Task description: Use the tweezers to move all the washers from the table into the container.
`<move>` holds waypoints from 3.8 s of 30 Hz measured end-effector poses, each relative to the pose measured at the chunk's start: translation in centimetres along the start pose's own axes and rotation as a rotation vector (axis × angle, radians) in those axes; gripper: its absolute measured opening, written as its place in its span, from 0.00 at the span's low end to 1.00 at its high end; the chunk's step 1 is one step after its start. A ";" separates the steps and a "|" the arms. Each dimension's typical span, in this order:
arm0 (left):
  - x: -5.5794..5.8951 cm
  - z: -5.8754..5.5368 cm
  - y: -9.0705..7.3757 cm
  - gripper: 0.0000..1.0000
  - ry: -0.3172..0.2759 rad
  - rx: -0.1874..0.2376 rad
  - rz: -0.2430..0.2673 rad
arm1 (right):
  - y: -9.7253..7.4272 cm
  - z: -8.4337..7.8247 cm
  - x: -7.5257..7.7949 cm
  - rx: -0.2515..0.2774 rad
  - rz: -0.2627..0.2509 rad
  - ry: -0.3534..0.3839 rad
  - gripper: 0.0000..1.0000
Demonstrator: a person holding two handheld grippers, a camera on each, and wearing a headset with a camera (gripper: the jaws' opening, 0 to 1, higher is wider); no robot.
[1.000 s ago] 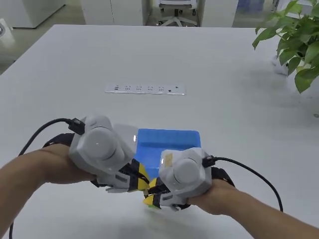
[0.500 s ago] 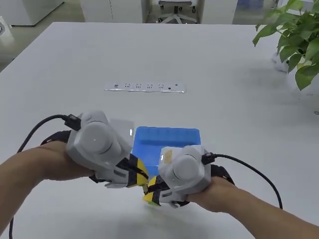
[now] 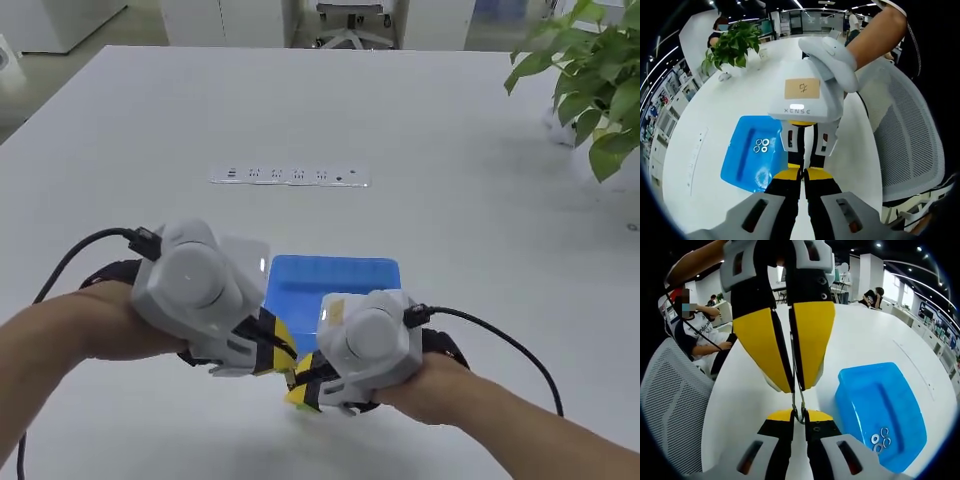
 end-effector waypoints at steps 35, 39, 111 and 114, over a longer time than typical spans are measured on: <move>-0.3 3.2 -3.6 0.07 0.039 0.024 0.036 | -4.2 2.7 0.5 0.010 -0.051 -0.043 0.10; -0.7 3.7 -3.9 0.07 0.055 0.018 0.042 | -4.6 2.9 0.9 0.012 -0.061 -0.048 0.10; -8.9 4.2 1.6 0.07 0.085 0.029 0.005 | -3.7 -0.9 9.2 -0.007 -0.097 0.023 0.10; -9.0 4.2 1.7 0.07 0.082 0.031 0.001 | -3.6 -1.1 9.4 -0.014 -0.099 0.024 0.10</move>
Point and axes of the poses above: the centre of the closed fingertips' face, and the gripper's own axes: y roughly forward along the fingers, x roughly to its right, z roughly out of its top, the point moved 9 cm from there along -y, roughly backward along the fingers, and after that the axes turned 4 degrees about -x, right-handed, at the moved point
